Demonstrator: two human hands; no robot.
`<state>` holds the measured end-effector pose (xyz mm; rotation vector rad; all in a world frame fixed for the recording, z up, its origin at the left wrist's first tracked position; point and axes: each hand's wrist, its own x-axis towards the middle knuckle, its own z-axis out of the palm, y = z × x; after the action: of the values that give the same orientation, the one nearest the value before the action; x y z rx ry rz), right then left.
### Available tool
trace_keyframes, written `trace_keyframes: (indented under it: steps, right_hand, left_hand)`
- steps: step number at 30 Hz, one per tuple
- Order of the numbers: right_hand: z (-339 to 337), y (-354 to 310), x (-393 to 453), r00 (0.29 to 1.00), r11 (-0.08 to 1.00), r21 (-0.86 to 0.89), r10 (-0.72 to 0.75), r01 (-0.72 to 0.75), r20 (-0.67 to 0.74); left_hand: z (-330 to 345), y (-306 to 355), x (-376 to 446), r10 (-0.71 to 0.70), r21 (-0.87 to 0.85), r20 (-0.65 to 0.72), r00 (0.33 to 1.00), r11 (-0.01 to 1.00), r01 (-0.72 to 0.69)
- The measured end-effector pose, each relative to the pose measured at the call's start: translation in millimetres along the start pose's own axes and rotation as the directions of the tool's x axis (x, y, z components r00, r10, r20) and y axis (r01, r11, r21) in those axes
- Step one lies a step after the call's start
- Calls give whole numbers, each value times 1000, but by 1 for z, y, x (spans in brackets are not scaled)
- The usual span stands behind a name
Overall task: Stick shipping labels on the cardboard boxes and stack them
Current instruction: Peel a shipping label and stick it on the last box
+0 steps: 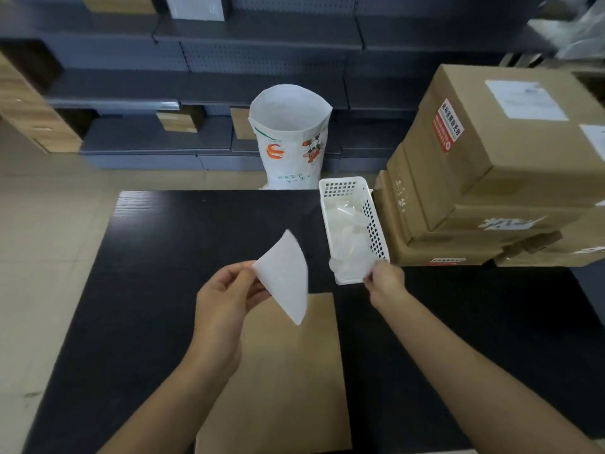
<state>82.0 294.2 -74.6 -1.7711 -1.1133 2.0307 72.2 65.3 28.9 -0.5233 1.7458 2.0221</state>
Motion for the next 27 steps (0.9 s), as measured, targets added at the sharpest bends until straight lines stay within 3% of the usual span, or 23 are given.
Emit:
trace_keyframes:
  steps: [3,4,6,8,10,13,16,20,25,27]
  right_hand:
    - [12,-26,45,973,941,-250,-227,229,37]
    - [15,-31,55,941,875,-351,-331,333,68]
    - [19,-34,75,841,627,-579,-495,521,221]
    - [17,-31,88,761,357,-715,-529,601,376]
    - [11,-28,99,703,153,-762,-529,630,475]
    - [2,-28,109,613,-95,-759,-530,644,586]
    - [-2,-35,107,600,-265,-758,-481,596,640]
    - [-6,-50,95,611,-273,-786,-508,554,607]
    - [-7,-54,74,561,-133,-750,-583,647,587]
    - [-4,-49,51,561,9,-684,-581,729,590]
  left_hand:
    - [19,-1,3,6,13,-71,997,1000,-5]
    - [24,-4,4,16,36,-87,996,999,-13]
    - [34,-9,5,24,75,-106,994,997,-16]
    - [43,-15,6,8,100,-114,993,995,4]
    - [51,-20,6,-20,99,-134,991,995,33]
    - [63,-24,9,-41,76,-179,983,996,55]
    - [73,-24,8,-36,39,-184,982,998,44]
    - [79,-26,8,5,45,-175,985,999,3]
    - [77,-30,8,23,71,-189,982,997,-10]
    - [75,-31,7,35,79,-187,982,997,-20]
